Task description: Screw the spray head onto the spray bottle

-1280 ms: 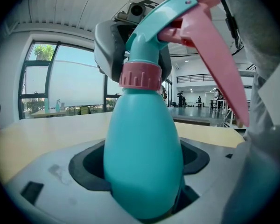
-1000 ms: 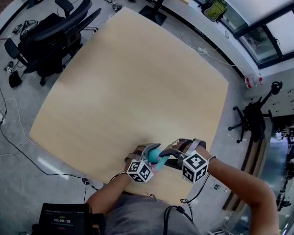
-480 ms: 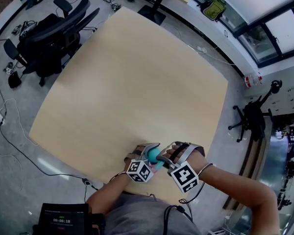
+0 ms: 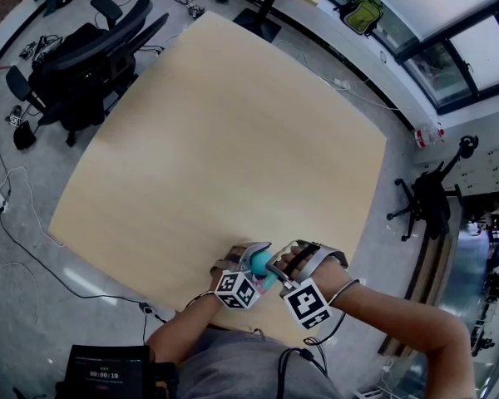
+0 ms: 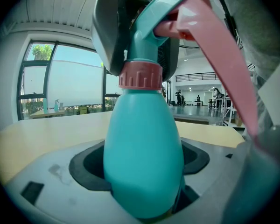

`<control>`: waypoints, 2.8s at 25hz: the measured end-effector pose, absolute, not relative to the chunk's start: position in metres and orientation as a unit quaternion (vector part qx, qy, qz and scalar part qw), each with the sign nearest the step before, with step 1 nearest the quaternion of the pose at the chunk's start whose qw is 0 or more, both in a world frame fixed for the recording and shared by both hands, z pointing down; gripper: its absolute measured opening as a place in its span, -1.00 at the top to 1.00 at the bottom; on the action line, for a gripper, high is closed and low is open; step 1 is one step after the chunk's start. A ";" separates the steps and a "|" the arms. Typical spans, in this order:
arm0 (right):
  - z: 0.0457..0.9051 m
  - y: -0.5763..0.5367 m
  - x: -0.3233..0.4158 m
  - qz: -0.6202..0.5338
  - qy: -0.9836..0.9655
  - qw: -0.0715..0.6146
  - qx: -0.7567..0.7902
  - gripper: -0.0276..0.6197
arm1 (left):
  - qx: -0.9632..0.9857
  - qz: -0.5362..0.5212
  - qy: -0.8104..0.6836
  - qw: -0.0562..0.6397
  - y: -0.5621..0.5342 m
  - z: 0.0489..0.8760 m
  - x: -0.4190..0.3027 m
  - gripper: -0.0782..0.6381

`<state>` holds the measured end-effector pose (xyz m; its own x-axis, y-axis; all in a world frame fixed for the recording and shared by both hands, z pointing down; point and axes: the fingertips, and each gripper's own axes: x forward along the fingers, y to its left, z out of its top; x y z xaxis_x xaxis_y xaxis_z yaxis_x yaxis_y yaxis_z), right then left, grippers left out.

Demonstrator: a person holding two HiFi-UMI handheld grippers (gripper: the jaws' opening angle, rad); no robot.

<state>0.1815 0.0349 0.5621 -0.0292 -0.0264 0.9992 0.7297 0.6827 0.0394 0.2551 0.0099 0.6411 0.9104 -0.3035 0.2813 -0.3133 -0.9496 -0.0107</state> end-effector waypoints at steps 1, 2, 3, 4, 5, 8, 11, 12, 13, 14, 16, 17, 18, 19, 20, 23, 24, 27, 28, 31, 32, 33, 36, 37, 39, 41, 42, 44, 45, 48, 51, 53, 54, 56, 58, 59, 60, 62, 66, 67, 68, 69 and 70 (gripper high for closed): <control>0.563 0.036 0.181 -0.297 -0.653 0.643 -0.269 0.50 | 0.977 0.142 -0.158 0.018 0.010 0.641 0.255 -0.31; 0.563 0.036 0.181 -0.300 -0.652 0.643 -0.270 0.50 | 0.977 0.142 -0.158 0.018 0.010 0.641 0.255 -0.31; 0.563 0.036 0.181 -0.300 -0.652 0.643 -0.269 0.50 | 0.977 0.142 -0.158 0.017 0.010 0.641 0.255 -0.31; 0.563 0.036 0.181 -0.298 -0.654 0.642 -0.267 0.50 | 0.977 0.143 -0.158 0.017 0.010 0.641 0.255 -0.31; 0.562 0.035 0.181 -0.294 -0.658 0.642 -0.263 0.50 | 0.977 0.143 -0.158 0.017 0.009 0.641 0.255 -0.31; 0.560 0.032 0.182 -0.271 -0.681 0.634 -0.245 0.51 | 0.977 0.142 -0.157 0.017 0.008 0.641 0.256 -0.31; 0.559 0.031 0.182 -0.246 -0.713 0.614 -0.235 0.51 | 0.978 0.140 -0.152 0.017 0.009 0.640 0.256 -0.31; 0.558 0.031 0.182 -0.236 -0.725 0.603 -0.234 0.51 | 0.979 0.138 -0.149 0.018 0.010 0.640 0.257 -0.31; 0.558 0.030 0.182 -0.227 -0.737 0.592 -0.232 0.51 | 0.980 0.134 -0.144 0.021 0.011 0.640 0.257 -0.31; 0.557 0.029 0.182 -0.218 -0.750 0.581 -0.231 0.51 | 0.982 0.129 -0.138 0.025 0.011 0.639 0.257 -0.31; 0.556 0.027 0.184 -0.201 -0.771 0.560 -0.226 0.51 | 0.984 0.119 -0.127 0.032 0.013 0.637 0.257 -0.31; 0.555 0.026 0.185 -0.195 -0.779 0.552 -0.224 0.51 | 0.985 0.114 -0.122 0.037 0.013 0.637 0.256 -0.31; 0.555 0.025 0.186 -0.191 -0.787 0.543 -0.220 0.51 | 0.986 0.110 -0.117 0.042 0.014 0.636 0.256 -0.31; 0.555 0.025 0.186 -0.186 -0.795 0.535 -0.216 0.51 | 0.987 0.107 -0.113 0.047 0.014 0.636 0.256 -0.31; 0.554 0.025 0.186 -0.182 -0.803 0.526 -0.212 0.51 | 0.987 0.105 -0.110 0.050 0.015 0.636 0.256 -0.31; 0.552 0.027 0.187 -0.168 -0.825 0.503 -0.196 0.51 | 0.988 0.103 -0.105 0.049 0.017 0.634 0.256 -0.31; 0.551 0.027 0.187 -0.162 -0.832 0.495 -0.188 0.51 | 0.988 0.103 -0.103 0.049 0.018 0.634 0.256 -0.31; 0.547 0.028 0.186 -0.136 -0.855 0.473 -0.161 0.51 | 0.989 0.102 -0.097 0.049 0.021 0.632 0.254 -0.31; 0.547 0.028 0.186 -0.128 -0.861 0.468 -0.152 0.51 | 0.989 0.102 -0.096 0.048 0.022 0.632 0.253 -0.32; 0.549 0.029 0.187 -0.097 -0.877 0.453 -0.127 0.51 | 0.990 0.101 -0.087 0.047 0.026 0.632 0.252 -0.32; 0.550 0.030 0.186 -0.084 -0.883 0.447 -0.119 0.51 | 0.990 0.101 -0.083 0.046 0.027 0.633 0.252 -0.32; 0.551 0.030 0.186 -0.070 -0.889 0.440 -0.110 0.51 | 0.991 0.102 -0.077 0.046 0.028 0.634 0.253 -0.32; 0.551 0.032 0.186 -0.023 -0.906 0.415 -0.084 0.51 | 0.992 0.104 -0.061 0.045 0.033 0.636 0.253 -0.32; 0.551 0.033 0.187 -0.007 -0.911 0.406 -0.074 0.51 | 0.992 0.103 -0.056 0.044 0.035 0.636 0.254 -0.32; 0.551 0.033 0.191 0.022 -0.918 0.392 -0.053 0.51 | 0.992 0.104 -0.049 0.043 0.037 0.635 0.255 -0.31; 0.554 0.034 0.193 0.045 -0.920 0.389 -0.037 0.51 | 0.992 0.107 -0.049 0.043 0.037 0.636 0.255 -0.31; 0.556 0.035 0.192 0.053 -0.918 0.392 -0.034 0.51 | 0.992 0.108 -0.051 0.044 0.036 0.637 0.254 -0.31; 0.556 0.037 0.189 0.058 -0.914 0.400 -0.035 0.50 | 0.991 0.110 -0.056 0.045 0.035 0.638 0.253 -0.31; 0.554 0.037 0.187 0.055 -0.912 0.405 -0.038 0.50 | 0.991 0.112 -0.058 0.045 0.035 0.638 0.252 -0.31; 0.544 0.038 0.184 0.022 -0.904 0.423 -0.047 0.48 | 0.990 0.115 -0.062 0.045 0.036 0.639 0.254 -0.31; 0.536 0.037 0.180 -0.022 -0.886 0.459 -0.061 0.48 | 0.990 0.116 -0.064 0.047 0.035 0.639 0.255 -0.31; 0.537 0.037 0.178 -0.054 -0.863 0.495 -0.079 0.48 | 0.990 0.115 -0.064 0.048 0.033 0.639 0.254 -0.31; 0.537 0.037 0.176 -0.065 -0.852 0.512 -0.089 0.48 | 0.990 0.114 -0.064 0.048 0.033 0.638 0.253 -0.31; 0.541 0.039 0.171 -0.085 -0.827 0.545 -0.110 0.48 | 0.990 0.113 -0.066 0.048 0.031 0.638 0.250 -0.31; 0.549 0.039 0.170 -0.117 -0.796 0.579 -0.132 0.48 | 0.990 0.113 -0.066 0.048 0.031 0.640 0.247 -0.31; 0.553 0.038 0.171 -0.132 -0.781 0.594 -0.142 0.49 | 0.990 0.113 -0.067 0.048 0.031 0.641 0.247 -0.31; 0.556 0.038 0.173 -0.144 -0.768 0.606 -0.152 0.49 | 0.990 0.113 -0.067 0.048 0.031 0.642 0.247 -0.31; 0.559 0.037 0.175 -0.158 -0.750 0.620 -0.169 0.49 | 0.990 0.113 -0.067 0.048 0.030 0.644 0.249 -0.31; 0.562 0.040 0.177 -0.174 -0.728 0.633 -0.196 0.50 | 0.990 0.113 -0.068 0.049 0.030 0.646 0.251 -0.31; 0.563 0.041 0.178 -0.172 -0.723 0.639 -0.198 0.51 | 0.990 0.113 -0.068 0.049 0.030 0.646 0.252 -0.31; 0.565 0.040 0.179 -0.164 -0.718 0.647 -0.194 0.51 | 0.990 0.113 -0.068 0.048 0.030 0.646 0.252 -0.31; 0.566 0.038 0.180 -0.148 -0.717 0.656 -0.181 0.51 | 0.990 0.113 -0.069 0.046 0.030 0.646 0.253 -0.31; 0.567 0.036 0.180 -0.121 -0.720 0.664 -0.160 0.52 | 0.990 0.114 -0.071 0.046 0.029 0.646 0.254 -0.31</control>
